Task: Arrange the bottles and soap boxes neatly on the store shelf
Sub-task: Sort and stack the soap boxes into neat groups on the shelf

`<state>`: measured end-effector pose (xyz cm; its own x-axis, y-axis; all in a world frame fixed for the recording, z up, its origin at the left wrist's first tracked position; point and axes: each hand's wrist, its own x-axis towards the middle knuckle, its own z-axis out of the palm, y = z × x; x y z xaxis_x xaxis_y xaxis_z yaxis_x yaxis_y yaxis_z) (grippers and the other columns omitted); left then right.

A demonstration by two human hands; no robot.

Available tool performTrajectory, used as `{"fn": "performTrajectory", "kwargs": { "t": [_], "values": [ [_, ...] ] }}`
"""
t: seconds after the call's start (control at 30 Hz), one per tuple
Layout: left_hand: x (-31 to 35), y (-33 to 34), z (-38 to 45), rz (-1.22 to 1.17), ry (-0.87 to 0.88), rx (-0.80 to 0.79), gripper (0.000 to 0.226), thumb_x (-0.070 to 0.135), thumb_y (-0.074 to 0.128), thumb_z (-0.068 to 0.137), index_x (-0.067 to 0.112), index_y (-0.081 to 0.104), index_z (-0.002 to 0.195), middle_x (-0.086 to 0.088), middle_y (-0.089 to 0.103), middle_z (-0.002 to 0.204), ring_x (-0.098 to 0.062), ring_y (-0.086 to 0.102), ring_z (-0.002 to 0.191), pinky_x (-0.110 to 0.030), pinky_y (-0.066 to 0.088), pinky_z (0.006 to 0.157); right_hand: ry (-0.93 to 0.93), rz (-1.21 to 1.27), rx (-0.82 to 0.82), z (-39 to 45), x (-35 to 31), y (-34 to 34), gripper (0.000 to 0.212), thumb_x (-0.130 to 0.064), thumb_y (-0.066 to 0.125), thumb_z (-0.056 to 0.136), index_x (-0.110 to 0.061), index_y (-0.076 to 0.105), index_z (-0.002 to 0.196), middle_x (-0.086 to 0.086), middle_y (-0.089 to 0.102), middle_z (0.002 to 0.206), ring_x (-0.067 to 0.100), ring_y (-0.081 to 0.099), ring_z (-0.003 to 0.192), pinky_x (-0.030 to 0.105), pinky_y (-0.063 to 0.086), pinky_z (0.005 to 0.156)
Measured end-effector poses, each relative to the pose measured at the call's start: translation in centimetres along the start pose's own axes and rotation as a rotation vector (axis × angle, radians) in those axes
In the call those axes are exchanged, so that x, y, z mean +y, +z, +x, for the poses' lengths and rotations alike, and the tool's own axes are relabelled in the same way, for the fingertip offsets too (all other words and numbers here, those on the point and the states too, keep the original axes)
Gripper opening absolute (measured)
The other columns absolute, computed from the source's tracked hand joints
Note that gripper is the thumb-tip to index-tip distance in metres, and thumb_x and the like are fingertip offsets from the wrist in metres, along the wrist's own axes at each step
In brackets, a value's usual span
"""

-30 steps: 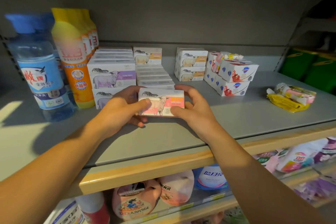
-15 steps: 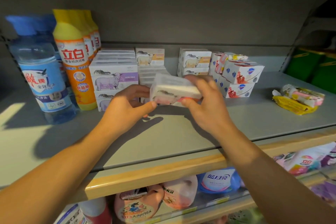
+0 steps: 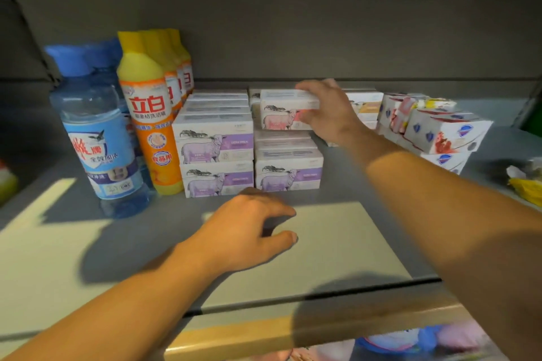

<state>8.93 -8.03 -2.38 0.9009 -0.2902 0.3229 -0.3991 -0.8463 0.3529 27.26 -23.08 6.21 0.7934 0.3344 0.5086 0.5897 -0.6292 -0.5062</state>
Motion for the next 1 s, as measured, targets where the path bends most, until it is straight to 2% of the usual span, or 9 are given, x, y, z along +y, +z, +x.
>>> {"fn": "performTrajectory", "kwargs": {
  "t": [0.13, 0.27, 0.43, 0.77, 0.9, 1.0],
  "values": [
    [-0.3, 0.2, 0.2, 0.004, -0.005, 0.002, 0.048, 0.053, 0.064, 0.084, 0.031, 0.064, 0.126, 0.013, 0.065, 0.124, -0.009, 0.051, 0.119, -0.027, 0.042, 0.100, 0.016, 0.002, -0.076, 2.5, 0.6, 1.9, 0.053, -0.016, 0.074, 0.085, -0.031, 0.056, 0.133, 0.000, 0.044, 0.122, 0.021, 0.047, 0.122, 0.017, 0.035, 0.092],
    [-0.5, 0.3, 0.3, 0.002, -0.004, 0.020, 0.046, 0.052, 0.065, 0.083, 0.032, 0.065, 0.125, 0.013, 0.067, 0.117, -0.007, 0.051, 0.116, -0.024, 0.041, 0.099, -0.012, -0.035, -0.067, 3.0, 1.1, 3.2, 0.053, -0.018, 0.071, 0.088, -0.028, 0.054, 0.137, 0.007, 0.047, 0.133, 0.024, 0.048, 0.124, 0.025, 0.033, 0.105],
    [-0.5, 0.2, 0.4, -0.004, -0.004, 0.021, 0.046, 0.050, 0.067, 0.083, 0.031, 0.065, 0.124, 0.015, 0.065, 0.121, -0.005, 0.049, 0.116, -0.013, 0.035, 0.098, -0.052, -0.050, -0.041, 3.2, 1.4, 3.5, 0.053, -0.018, 0.070, 0.089, -0.027, 0.054, 0.139, 0.005, 0.048, 0.135, 0.021, 0.051, 0.121, 0.025, 0.033, 0.109],
    [-0.2, 0.2, 0.4, 0.005, -0.047, 0.003, 0.046, 0.049, 0.067, 0.082, 0.030, 0.066, 0.123, 0.016, 0.066, 0.120, -0.007, 0.050, 0.116, -0.024, 0.043, 0.097, -0.104, -0.131, -0.032, 2.7, 1.6, 3.5, 0.054, -0.025, 0.067, 0.091, -0.028, 0.050, 0.141, 0.005, 0.045, 0.140, 0.024, 0.048, 0.126, 0.035, 0.036, 0.110],
    [-0.2, 0.1, 0.5, 0.008, -0.066, -0.005, 0.045, 0.052, 0.064, 0.083, 0.031, 0.066, 0.123, 0.016, 0.066, 0.119, -0.007, 0.051, 0.116, -0.028, 0.046, 0.095, -0.080, -0.124, 0.188, 1.6, 3.0, 1.9, 0.048, -0.028, 0.063, 0.089, -0.017, 0.054, 0.135, 0.009, 0.049, 0.134, 0.029, 0.049, 0.123, 0.032, 0.041, 0.100],
    [-0.1, -0.1, 0.8, -0.019, -0.089, -0.001, 0.040, 0.055, 0.060, 0.084, 0.031, 0.069, 0.115, 0.011, 0.071, 0.105, -0.007, 0.058, 0.105, -0.030, 0.050, 0.087, -0.012, -0.226, 0.253, 1.3, 5.4, -0.2, 0.050, -0.029, 0.062, 0.089, -0.015, 0.052, 0.136, 0.012, 0.049, 0.136, 0.033, 0.048, 0.124, 0.038, 0.043, 0.102]
  ]
}}
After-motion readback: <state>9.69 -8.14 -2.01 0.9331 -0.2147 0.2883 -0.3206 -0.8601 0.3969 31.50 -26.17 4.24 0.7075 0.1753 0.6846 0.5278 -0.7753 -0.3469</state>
